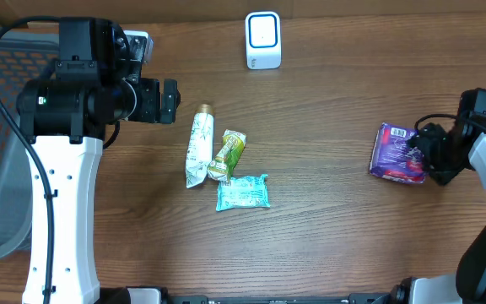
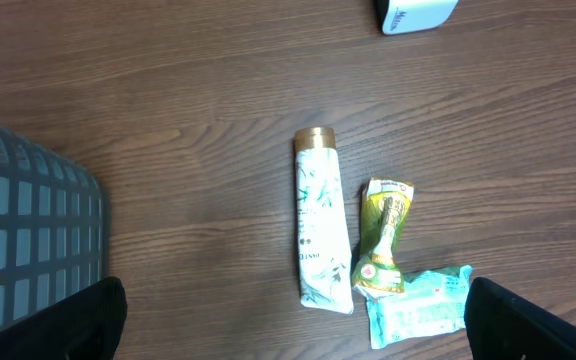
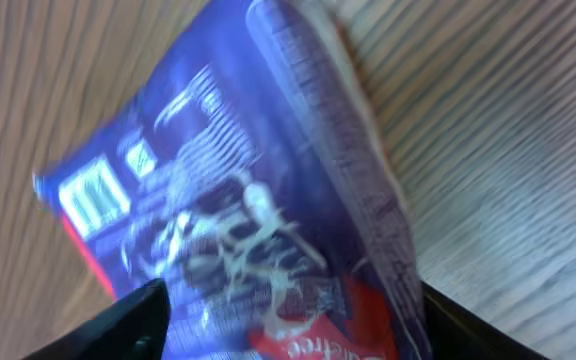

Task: Scan the item barcode
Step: 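Carry the purple pack right and set it down on the table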

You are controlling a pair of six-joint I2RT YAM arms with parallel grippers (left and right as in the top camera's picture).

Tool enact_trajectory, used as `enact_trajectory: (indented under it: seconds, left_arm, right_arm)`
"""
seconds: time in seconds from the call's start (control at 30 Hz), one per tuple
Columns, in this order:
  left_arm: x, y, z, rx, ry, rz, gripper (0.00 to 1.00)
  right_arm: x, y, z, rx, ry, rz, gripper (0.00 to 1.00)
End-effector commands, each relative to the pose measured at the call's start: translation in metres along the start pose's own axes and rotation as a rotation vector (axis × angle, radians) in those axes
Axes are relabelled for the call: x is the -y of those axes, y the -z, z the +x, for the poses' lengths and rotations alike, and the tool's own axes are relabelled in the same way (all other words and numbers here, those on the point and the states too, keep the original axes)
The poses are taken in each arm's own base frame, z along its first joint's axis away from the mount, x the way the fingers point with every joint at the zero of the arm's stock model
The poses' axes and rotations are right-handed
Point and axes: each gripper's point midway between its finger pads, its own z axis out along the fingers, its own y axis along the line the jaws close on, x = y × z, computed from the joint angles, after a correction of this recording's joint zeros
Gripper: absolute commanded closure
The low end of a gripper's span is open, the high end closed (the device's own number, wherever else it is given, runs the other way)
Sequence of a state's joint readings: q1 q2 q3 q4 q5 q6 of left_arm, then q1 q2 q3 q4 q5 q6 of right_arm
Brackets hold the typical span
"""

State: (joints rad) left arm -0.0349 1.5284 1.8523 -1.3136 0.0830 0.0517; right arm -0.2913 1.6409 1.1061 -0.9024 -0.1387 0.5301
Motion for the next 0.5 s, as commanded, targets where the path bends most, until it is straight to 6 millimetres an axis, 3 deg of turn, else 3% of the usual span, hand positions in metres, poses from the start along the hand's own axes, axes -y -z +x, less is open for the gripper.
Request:
enact_trajectory:
  seconds: [0.0, 0.2, 0.33, 0.47]
  left_arm:
    - [0.001, 0.001, -0.002, 0.007, 0.007, 0.010, 0.00]
    - [0.001, 0.001, -0.002, 0.007, 0.007, 0.010, 0.00]
    - [0.001, 0.001, -0.002, 0.007, 0.007, 0.010, 0.00]
    - [0.001, 0.001, -0.002, 0.007, 0.007, 0.010, 0.00]
  right_arm:
    - [-0.038, 0.028, 0.000, 0.011, 0.162, -0.110, 0.21]
    - [-0.104, 0.059, 0.039, -0.041, 0.432, -0.244, 0.11]
    - [-0.121, 0.051, 0.068, -0.075, 0.523, -0.234, 0.08]
    - [-0.117, 0.039, 0.076, -0.077, 0.534, -0.169, 0.08]
